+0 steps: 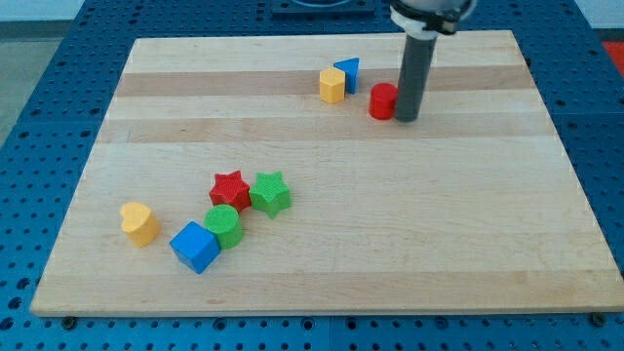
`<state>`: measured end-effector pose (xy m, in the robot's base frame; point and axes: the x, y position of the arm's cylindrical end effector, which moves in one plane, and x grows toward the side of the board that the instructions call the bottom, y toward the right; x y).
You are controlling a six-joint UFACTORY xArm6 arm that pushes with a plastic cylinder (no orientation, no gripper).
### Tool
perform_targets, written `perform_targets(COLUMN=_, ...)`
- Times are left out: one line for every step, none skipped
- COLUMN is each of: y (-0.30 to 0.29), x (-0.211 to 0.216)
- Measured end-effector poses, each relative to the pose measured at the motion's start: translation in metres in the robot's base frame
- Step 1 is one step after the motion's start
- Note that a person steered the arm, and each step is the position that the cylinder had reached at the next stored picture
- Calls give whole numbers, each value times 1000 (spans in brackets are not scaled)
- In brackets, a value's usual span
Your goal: Push the red circle beside the yellow hexagon
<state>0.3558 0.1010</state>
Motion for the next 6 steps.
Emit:
perform_targets(y=-30, x=-23)
perform_targets(y=-33, x=-26)
perform_targets(y=5, x=-17)
perform_targets(y=-3, x=14)
perform_targets(y=-94, x=35)
perform_targets(y=-184, x=35)
